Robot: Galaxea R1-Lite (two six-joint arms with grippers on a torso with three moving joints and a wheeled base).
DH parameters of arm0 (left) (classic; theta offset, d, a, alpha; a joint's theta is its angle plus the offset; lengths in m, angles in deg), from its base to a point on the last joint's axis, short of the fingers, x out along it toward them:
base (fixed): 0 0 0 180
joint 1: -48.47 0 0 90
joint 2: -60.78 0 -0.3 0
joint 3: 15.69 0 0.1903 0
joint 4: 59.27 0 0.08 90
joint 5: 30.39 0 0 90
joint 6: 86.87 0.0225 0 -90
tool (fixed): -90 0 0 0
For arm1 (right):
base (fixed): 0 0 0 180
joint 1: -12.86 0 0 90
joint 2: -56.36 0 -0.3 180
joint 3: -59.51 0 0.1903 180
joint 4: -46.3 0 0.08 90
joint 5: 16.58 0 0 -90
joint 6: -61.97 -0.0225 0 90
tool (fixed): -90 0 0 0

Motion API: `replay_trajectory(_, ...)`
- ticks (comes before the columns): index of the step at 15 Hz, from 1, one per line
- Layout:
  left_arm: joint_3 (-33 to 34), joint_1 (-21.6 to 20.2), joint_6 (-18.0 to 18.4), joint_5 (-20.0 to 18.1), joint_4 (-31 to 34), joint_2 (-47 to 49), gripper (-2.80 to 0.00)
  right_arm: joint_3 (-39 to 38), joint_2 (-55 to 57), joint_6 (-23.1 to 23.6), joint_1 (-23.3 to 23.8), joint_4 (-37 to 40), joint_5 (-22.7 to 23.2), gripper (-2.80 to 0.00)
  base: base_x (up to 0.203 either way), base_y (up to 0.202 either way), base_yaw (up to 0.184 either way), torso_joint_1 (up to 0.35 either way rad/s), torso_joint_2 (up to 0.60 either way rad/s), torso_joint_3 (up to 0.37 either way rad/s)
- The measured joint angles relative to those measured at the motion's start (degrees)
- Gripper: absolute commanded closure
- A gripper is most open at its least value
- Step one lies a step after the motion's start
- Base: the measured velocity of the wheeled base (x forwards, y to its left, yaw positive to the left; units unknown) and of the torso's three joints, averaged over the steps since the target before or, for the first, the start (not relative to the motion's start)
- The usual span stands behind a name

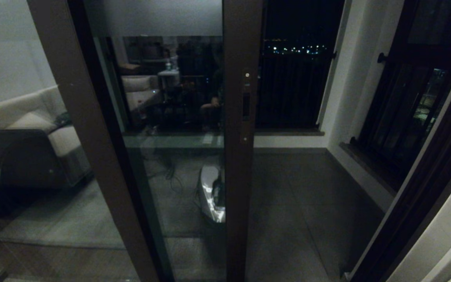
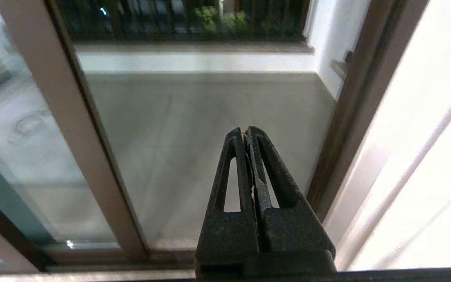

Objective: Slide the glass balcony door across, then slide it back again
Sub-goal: Close the slid door

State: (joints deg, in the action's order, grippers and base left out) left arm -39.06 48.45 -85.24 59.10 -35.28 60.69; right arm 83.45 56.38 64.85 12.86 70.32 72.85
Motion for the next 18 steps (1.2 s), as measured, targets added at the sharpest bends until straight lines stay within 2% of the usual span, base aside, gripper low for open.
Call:
replay_trajectory(3, 0.0, 0.0, -0.1, 0.0, 0.0, 0.0, 0.0, 7.9, 3.6, 0.1, 0.0, 0.8, 1.4, 0.0, 0.0, 0.0, 0.0, 0.0, 0.0, 0.0)
replay_trajectory(5, 0.0, 0.0, -0.1, 0.0, 0.0, 0.0, 0.0, 15.2, 10.0, -1.0, -0.1, 1.0, 4.7, 0.0, 0.0, 0.0, 0.0, 0.0, 0.0, 0.0)
replay_trajectory(9, 0.0, 0.0, -0.1, 0.0, 0.0, 0.0, 0.0, 29.8, 29.9, -7.2, -0.8, 1.2, 16.6, 0.0, 0.0, 0.0, 0.0, 0.0, 0.0, 0.0)
replay_trajectory(11, 0.0, 0.0, -0.1, 0.0, 0.0, 0.0, 0.0, 38.2, 42.5, -11.3, -3.5, 1.3, 21.6, 0.0, 0.0, 0.0, 0.0, 0.0, 0.0, 0.0)
replay_trajectory(12, 0.0, 0.0, -0.1, 0.0, 0.0, 0.0, 0.0, 42.3, 48.6, -12.8, -6.3, 1.2, 21.4, 0.0, 0.0, 0.0, 0.0, 0.0, 0.0, 0.0)
replay_trajectory(14, 0.0, 0.0, -0.1, 0.0, 0.0, 0.0, 0.0, 52.2, 60.9, -14.8, -16.4, 1.2, 16.4, 0.0, 0.0, 0.0, 0.0, 0.0, 0.0, 0.0)
replay_trajectory(16, 0.0, 0.0, -0.1, 0.0, 0.0, 0.0, 0.0, 61.9, 71.1, -15.8, -25.0, 1.0, 8.4, 0.0, 0.0, 0.0, 0.0, 0.0, 0.0, 0.0)
replay_trajectory(18, 0.0, 0.0, -0.1, 0.0, 0.0, 0.0, 0.0, 69.2, 79.6, -15.5, -29.7, 1.4, -0.9, 0.0, 0.0, 0.0, 0.0, 0.0, 0.0, 0.0)
